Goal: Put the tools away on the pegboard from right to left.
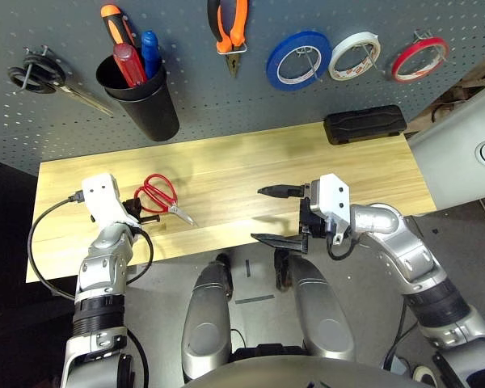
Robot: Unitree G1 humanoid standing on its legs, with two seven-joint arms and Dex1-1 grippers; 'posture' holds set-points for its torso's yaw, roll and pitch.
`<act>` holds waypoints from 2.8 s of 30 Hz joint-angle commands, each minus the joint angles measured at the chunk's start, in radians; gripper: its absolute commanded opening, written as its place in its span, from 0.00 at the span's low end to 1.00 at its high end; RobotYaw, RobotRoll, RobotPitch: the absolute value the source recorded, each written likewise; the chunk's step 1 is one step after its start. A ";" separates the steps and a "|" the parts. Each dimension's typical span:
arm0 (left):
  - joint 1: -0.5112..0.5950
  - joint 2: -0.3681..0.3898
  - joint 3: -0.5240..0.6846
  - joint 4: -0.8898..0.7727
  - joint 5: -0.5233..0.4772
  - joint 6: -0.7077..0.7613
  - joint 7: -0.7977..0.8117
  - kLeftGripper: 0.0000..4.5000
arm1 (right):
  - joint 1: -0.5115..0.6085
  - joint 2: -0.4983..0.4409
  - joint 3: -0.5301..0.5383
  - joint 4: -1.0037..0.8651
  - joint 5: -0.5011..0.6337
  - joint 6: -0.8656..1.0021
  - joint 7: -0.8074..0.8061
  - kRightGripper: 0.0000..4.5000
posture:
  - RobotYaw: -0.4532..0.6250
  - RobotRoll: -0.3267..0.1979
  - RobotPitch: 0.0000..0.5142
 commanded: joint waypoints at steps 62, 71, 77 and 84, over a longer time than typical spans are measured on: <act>-0.355 0.173 0.134 0.355 -0.051 -0.458 -0.144 0.00 | -0.094 -0.096 -0.380 -0.073 0.417 0.146 0.046 1.00 | 0.38 0.62 0.15; -0.301 0.137 0.072 0.362 -0.040 -0.481 -0.166 0.64 | -0.056 -0.055 -0.367 -0.102 0.396 0.119 -0.020 1.00 | 0.37 0.62 0.16; -0.157 0.102 0.056 0.269 -0.019 -0.482 -0.141 0.99 | -0.050 -0.030 -0.349 -0.044 0.331 0.076 -0.048 1.00 | 0.38 0.62 0.16; -0.043 0.048 0.022 0.201 -0.013 -0.506 -0.149 0.99 | -0.036 0.026 -0.303 0.137 0.142 0.029 -0.195 1.00 | 0.42 0.62 0.15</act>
